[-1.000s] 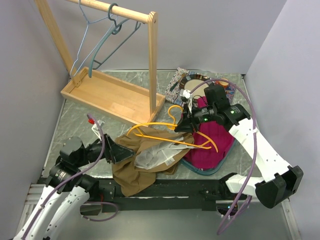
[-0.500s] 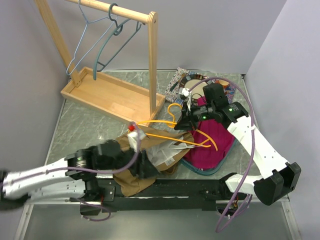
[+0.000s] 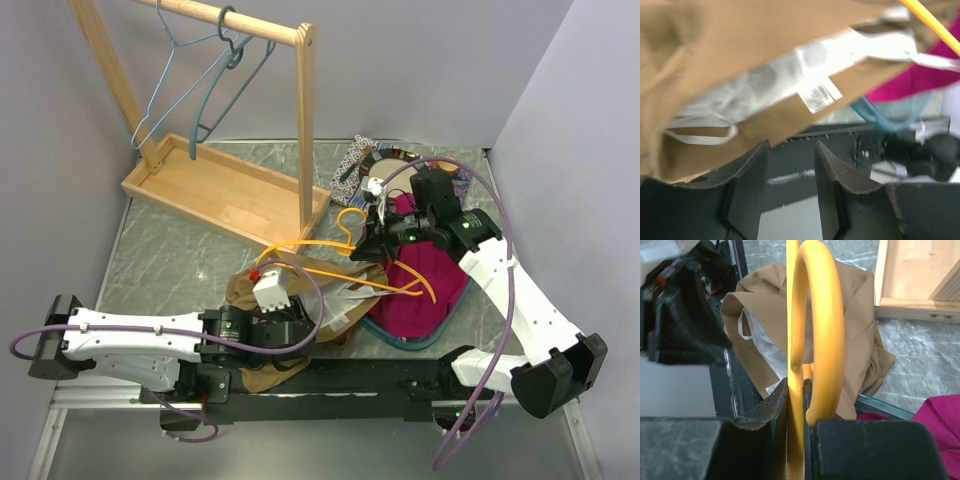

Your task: Place the skirt on the hanger

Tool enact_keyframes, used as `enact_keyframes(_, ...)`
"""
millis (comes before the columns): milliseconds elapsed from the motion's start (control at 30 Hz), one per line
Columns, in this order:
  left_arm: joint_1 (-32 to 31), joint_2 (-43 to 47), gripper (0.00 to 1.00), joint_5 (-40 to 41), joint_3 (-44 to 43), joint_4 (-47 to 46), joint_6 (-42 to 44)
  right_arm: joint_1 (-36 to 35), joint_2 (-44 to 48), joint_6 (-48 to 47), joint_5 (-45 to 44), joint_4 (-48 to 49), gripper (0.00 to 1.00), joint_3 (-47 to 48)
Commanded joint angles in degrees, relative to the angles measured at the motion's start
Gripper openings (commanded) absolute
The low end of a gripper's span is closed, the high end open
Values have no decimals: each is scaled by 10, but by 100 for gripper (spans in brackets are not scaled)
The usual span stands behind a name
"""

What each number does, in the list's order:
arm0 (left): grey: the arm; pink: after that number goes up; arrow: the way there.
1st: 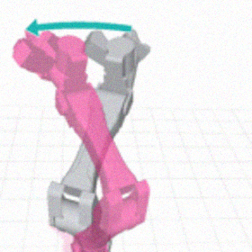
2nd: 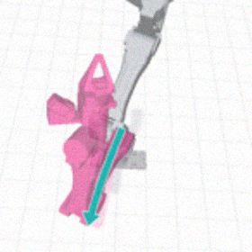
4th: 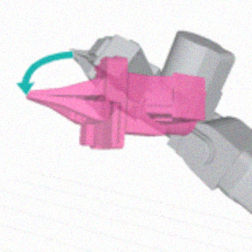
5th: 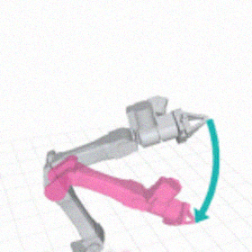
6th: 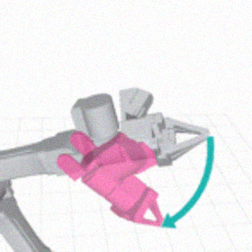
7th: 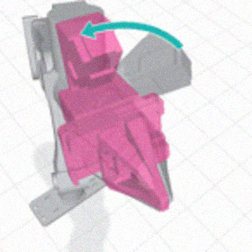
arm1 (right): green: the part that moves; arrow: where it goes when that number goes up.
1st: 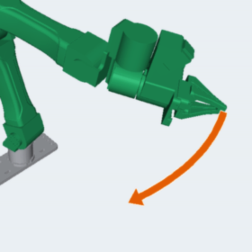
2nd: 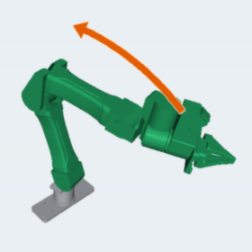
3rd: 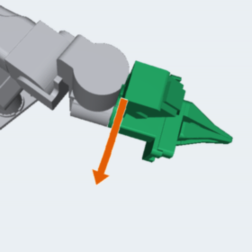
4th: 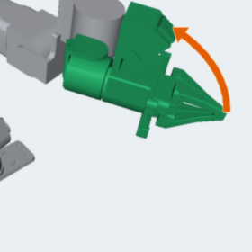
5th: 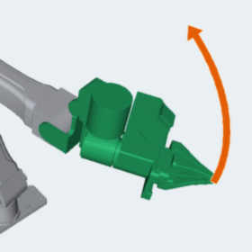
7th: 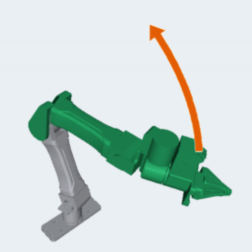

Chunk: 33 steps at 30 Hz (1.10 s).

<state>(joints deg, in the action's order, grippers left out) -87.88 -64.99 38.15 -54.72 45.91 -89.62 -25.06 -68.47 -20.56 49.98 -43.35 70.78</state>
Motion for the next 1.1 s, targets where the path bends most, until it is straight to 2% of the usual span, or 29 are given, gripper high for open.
enact_keyframes(0, 2, -1, 46, 64, 11, 69, -132, 5, 25, 4, 4, 29, 0, -6)
enact_keyframes(133, 38, -30, 43, 36, 8, 102, -171, 5, 26, 3, 5, 31, 0, -8)
enact_keyframes(333, 50, -49, 42, 25, 8, 128, -206, 5, 29, 3, 2, 34, 0, -12)
enact_keyframes(433, 50, -56, 52, 15, 3, 149, -229, 5, 29, 4, 3, 34, 0, -13)
enact_keyframes(467, 50, -58, 60, 14, 2, 153, -227, 5, 29, 4, 2, 35, 0, -13)
enact_keyframes(500, 50, -58, 61, 12, 1, 156, -232, 5, 28, 4, 4, 34, 0, -13)
enact_keyframes(833, 48, -36, 66, 18, -35, 170, -204, 5, 32, 3, 4, 36, 0, -17)
enact_keyframes(967, 48, -3, 70, 27, -19, 135, -166, 5, 33, 3, 6, 37, 0, -20)
enact_keyframes(1067, 47, 23, 66, 15, 11, 106, -144, 5, 33, 2, 8, 37, 0, -21)
